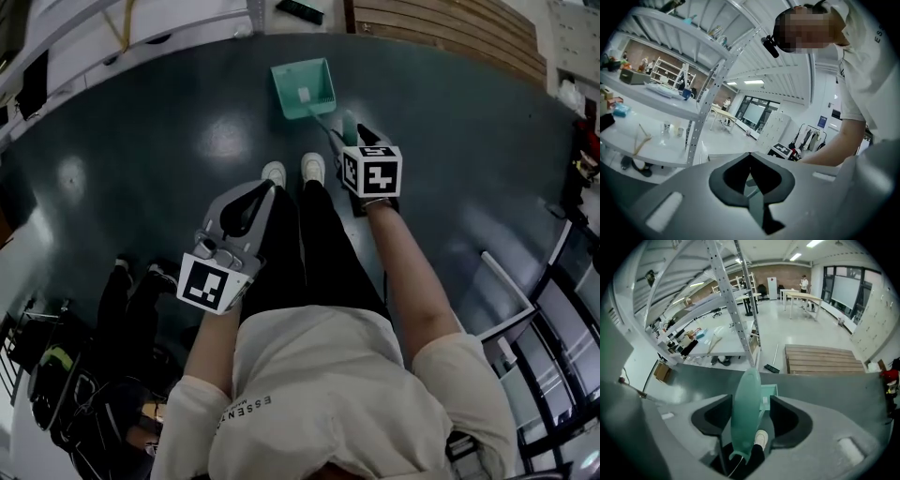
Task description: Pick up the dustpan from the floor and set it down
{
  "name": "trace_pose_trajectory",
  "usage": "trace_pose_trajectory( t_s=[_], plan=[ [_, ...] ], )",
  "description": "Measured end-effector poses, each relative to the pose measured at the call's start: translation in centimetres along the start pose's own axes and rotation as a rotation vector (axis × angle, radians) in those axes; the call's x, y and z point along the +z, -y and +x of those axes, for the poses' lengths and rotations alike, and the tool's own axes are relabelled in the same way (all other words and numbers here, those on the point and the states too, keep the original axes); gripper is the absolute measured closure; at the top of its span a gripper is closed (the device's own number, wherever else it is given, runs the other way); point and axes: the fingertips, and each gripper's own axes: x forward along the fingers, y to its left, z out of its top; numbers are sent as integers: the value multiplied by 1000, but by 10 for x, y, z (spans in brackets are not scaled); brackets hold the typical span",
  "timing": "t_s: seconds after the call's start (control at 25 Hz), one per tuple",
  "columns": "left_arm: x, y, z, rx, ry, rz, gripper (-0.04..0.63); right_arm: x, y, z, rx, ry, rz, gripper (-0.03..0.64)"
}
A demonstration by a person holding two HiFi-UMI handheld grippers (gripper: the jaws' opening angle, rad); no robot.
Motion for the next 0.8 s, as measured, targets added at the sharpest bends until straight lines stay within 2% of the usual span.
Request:
trace_pose_trajectory(
  t_s=[0.12, 0.16, 0.24, 0.44, 0.6, 0.8],
  plan=[
    [-9, -3, 1, 22, 3, -26, 578, -18, 1, 16, -13, -34, 10, 388],
    [-10, -3, 1, 28, 7, -33, 578, -22, 1, 19, -10, -38, 5, 414],
    [-11, -4, 0, 36, 7, -47, 578, -24, -2, 22, -1, -34, -27, 564],
    [5, -6, -8, 39, 32, -87, 578, -16, 1, 23, -4, -43, -71, 578],
    [28, -4, -16, 36, 38, -60, 578, -7, 3, -1, 24, -54, -62, 581],
    [50, 21, -38, 37, 53, 8, 578, -11, 2, -71, 57, -23, -108, 583]
  ],
)
